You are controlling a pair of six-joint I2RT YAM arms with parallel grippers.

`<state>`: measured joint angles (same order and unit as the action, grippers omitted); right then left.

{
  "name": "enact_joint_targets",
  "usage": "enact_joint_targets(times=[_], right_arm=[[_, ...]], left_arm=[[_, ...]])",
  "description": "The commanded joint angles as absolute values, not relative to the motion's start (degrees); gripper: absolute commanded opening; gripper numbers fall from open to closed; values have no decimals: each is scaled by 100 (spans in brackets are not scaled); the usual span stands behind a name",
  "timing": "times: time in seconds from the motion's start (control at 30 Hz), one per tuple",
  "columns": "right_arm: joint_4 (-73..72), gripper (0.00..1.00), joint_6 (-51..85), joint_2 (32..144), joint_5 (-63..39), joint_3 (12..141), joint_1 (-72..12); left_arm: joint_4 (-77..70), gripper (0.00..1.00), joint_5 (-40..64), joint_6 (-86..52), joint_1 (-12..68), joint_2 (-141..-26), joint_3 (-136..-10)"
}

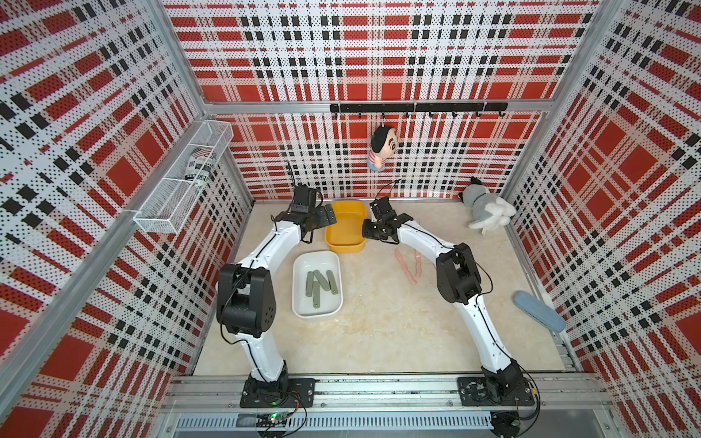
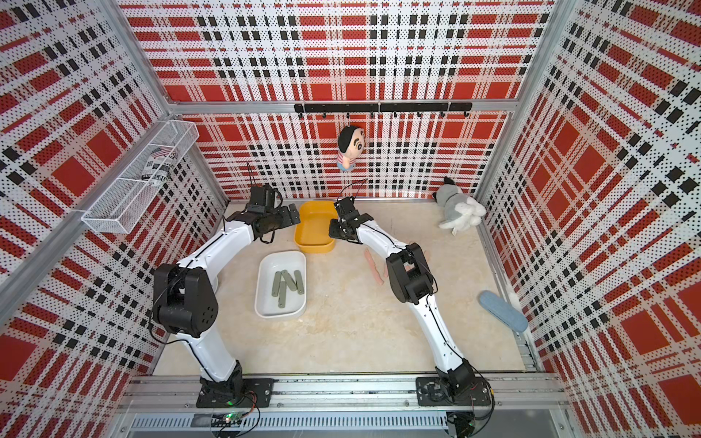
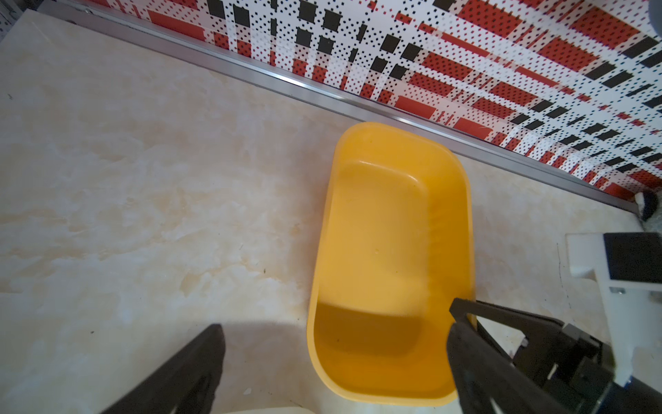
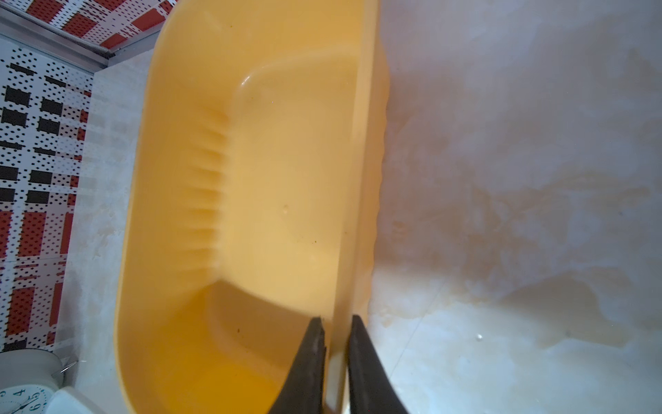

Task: Place the fruit knives into the storage box by color
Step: Move the storage box to the center of the board.

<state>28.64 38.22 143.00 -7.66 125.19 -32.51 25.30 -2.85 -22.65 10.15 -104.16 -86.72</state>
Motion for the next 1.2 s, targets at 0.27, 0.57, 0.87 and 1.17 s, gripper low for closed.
enact_joint_targets(times=[0.27, 0.57, 0.87, 1.17], right_arm=[[2609, 15, 3769, 13624, -586, 11927, -3186], [2375, 12, 3662, 13065, -519, 11057, -3057], [2280, 12, 3490, 12618, -596, 10334, -3010], [2223, 12, 3352, 12258, -684, 9721, -3008]], left_arm=[[2442, 98, -272, -2180, 1028, -10270, -8621], [2443, 98, -116, -2180, 1129, -10209, -8659], [2751, 98, 732, -2145, 1349, -9951, -8729], [2909, 98, 1672, -2051, 1733, -9330, -8346]])
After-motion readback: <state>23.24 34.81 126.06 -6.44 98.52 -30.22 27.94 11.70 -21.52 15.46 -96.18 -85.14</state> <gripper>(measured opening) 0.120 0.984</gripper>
